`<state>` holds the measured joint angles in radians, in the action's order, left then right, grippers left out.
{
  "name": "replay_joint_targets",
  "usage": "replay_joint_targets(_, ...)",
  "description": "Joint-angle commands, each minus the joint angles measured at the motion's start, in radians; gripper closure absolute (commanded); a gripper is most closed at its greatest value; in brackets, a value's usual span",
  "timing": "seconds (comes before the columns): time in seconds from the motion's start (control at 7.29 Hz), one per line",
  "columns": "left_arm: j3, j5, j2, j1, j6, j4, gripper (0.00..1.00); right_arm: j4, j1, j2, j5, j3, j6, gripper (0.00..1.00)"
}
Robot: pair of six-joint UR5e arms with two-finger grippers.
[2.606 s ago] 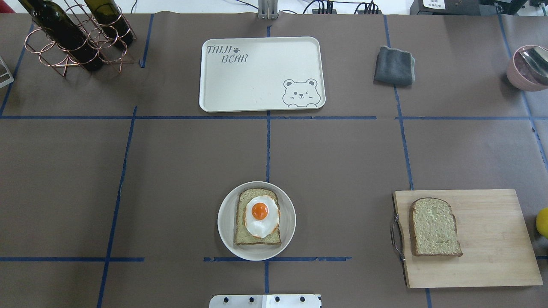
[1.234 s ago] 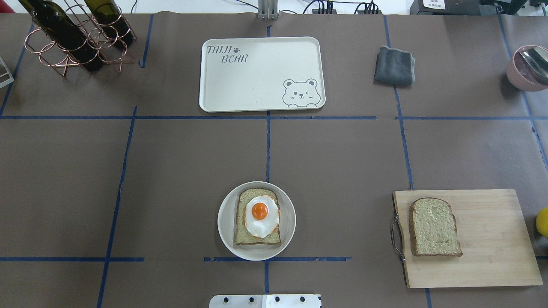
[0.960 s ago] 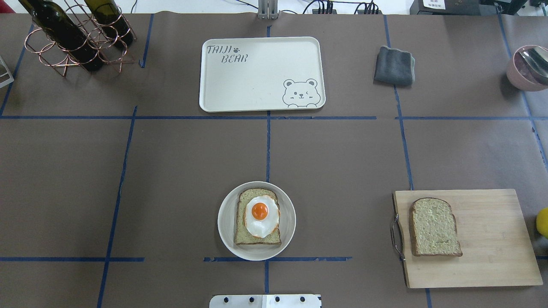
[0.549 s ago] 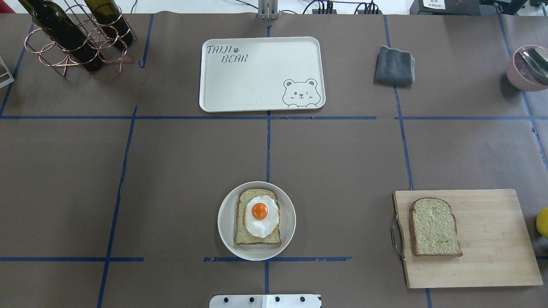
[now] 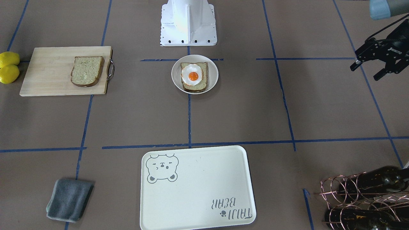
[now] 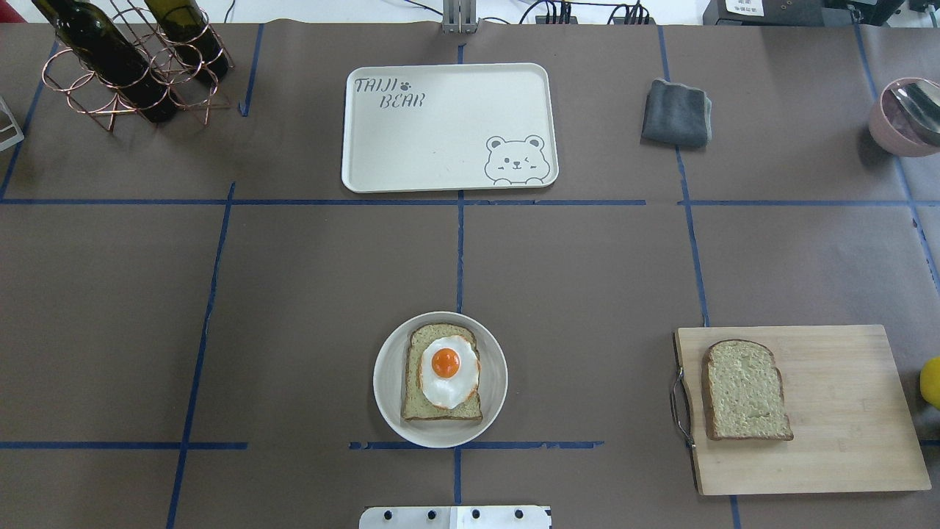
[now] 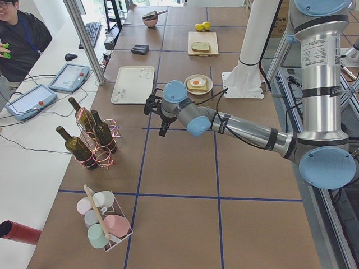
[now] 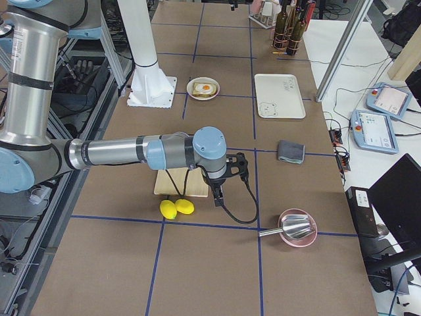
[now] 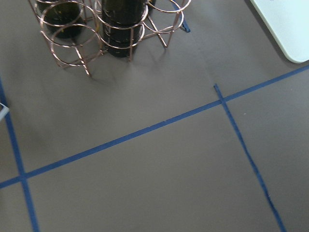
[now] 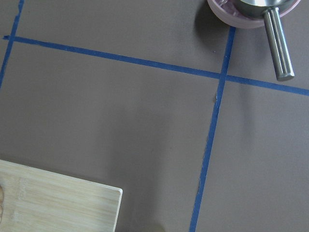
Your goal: Make sandwich and place on tray
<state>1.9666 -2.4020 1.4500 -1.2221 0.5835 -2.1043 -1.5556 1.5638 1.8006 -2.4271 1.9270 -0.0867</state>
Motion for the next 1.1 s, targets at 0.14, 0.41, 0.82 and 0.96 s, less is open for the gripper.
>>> replay_joint_targets(0.14,0.003,0.023,-0.048,0.026,-0.095,0.001,0.0,0.0,-0.002,0.0,-0.001,0.001,0.001,0.0)
replay_joint_targets(0.41,-0.032,0.023,-0.074,-0.041,-0.29,0.051,0.0,0.03,-0.027,-0.004,-0.015,0.003,0.071,0.0)
replay_joint_targets(0.82,-0.038,0.033,-0.063,-0.199,-0.61,0.355,0.0,0.088,-0.071,-0.006,-0.013,0.001,0.119,0.0)
replay_joint_targets(0.96,-0.041,0.044,-0.045,-0.242,-0.678,0.45,0.0,0.144,-0.097,-0.006,-0.012,0.003,0.222,0.0)
